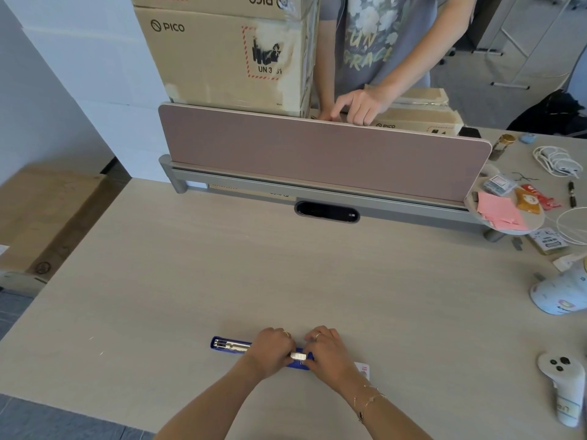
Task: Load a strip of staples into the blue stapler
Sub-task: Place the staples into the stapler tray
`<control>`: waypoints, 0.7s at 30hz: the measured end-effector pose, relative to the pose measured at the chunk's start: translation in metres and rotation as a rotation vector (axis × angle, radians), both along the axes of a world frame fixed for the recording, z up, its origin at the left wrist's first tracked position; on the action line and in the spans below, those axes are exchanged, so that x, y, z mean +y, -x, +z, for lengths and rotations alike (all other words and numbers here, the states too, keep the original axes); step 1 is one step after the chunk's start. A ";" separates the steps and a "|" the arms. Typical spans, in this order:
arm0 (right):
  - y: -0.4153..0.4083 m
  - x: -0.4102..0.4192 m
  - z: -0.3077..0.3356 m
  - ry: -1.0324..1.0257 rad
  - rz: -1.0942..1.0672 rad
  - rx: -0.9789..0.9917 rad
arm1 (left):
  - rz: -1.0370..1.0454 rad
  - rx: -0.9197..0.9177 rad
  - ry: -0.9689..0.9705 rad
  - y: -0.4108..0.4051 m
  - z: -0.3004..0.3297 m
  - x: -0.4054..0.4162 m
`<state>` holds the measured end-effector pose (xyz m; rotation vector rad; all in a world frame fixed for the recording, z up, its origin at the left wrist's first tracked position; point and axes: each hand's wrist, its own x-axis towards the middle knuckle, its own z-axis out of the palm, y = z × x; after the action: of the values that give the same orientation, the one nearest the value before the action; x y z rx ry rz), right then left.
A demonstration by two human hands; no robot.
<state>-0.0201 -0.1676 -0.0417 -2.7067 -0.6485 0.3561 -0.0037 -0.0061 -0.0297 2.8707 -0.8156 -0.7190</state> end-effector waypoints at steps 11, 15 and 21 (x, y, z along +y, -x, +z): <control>0.002 0.000 -0.003 0.066 -0.028 0.001 | -0.177 -0.096 -0.123 -0.002 -0.016 0.010; 0.003 -0.001 -0.006 0.054 -0.038 0.018 | -0.182 -0.149 -0.099 0.000 -0.019 0.011; 0.003 -0.007 -0.013 0.090 -0.039 0.038 | -0.062 -0.053 -0.001 -0.002 -0.006 0.027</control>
<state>-0.0235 -0.1742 -0.0544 -2.7863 -0.5818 0.4360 -0.0021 0.0214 -0.0361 2.8881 -0.9148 -0.6518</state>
